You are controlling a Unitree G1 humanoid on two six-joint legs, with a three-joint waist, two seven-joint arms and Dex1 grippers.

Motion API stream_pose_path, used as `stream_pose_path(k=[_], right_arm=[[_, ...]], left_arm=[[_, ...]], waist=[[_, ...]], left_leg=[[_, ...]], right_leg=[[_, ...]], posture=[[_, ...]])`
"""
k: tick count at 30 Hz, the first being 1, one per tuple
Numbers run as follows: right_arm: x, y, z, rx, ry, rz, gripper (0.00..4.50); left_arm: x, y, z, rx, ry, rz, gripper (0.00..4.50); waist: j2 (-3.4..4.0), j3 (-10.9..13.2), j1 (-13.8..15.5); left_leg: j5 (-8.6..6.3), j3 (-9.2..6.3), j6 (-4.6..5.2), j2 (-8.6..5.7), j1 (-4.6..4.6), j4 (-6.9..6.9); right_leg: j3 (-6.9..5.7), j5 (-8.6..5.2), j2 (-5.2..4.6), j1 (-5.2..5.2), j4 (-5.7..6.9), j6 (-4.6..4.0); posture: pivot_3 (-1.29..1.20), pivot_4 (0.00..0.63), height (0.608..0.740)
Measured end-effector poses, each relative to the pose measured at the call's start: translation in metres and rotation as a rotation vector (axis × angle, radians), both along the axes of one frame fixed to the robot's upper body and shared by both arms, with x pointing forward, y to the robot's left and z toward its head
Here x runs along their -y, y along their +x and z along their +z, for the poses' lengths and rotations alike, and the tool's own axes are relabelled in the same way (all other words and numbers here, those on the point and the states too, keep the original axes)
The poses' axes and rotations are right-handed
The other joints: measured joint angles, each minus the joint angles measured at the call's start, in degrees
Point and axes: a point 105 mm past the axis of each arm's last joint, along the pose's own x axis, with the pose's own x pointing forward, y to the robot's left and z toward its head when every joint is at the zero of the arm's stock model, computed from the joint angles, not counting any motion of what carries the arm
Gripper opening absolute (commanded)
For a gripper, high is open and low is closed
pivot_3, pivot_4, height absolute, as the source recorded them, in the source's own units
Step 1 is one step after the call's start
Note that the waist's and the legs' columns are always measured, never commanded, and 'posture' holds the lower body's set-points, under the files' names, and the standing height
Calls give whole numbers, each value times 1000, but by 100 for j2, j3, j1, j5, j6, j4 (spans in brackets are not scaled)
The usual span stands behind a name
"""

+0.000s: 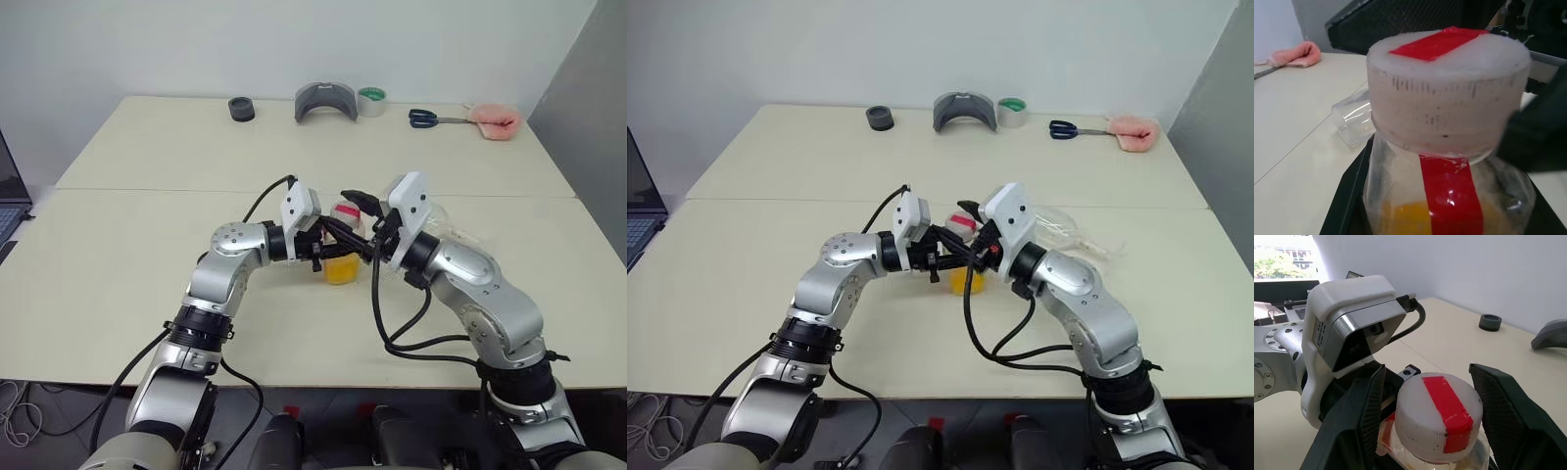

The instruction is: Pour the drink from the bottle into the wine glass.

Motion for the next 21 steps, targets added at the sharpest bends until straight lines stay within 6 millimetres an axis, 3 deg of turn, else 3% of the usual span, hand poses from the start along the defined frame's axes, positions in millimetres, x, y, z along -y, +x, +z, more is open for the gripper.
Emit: stream_pose_path(k=[4, 12, 17, 21], right_arm=[[2, 1, 1, 2, 3, -11, 1866], [2, 0, 0, 10, -15, 19, 1875], [8, -1, 1, 35, -141, 258, 1875], [14, 4, 16, 47, -240, 459, 1875]], left_arm=[[0, 0, 0, 1, 0, -3, 1820], [0, -1, 0, -3, 3, -11, 1820], [1, -10, 0, -21, 28, -97, 1817], [3, -11, 13, 19, 67, -165, 1817]], waist=[[0, 0, -1], [0, 0, -1], [4, 9, -14], [7, 14, -29]], left_leg=[[0, 0, 0, 1, 0, 0], [0, 1, 0, -1, 0, 0], [0, 7, 1, -2, 2, 2], [1, 0, 3, 4, 5, -2]], right_leg=[[0, 0, 0, 0, 0, 0], [0, 0, 0, 0, 0, 0], [0, 1, 2, 1, -1, 1], [-7, 0, 8, 3, -2, 0]], posture=[[0, 150, 740], [0, 150, 740], [0, 150, 740], [0, 150, 740]])
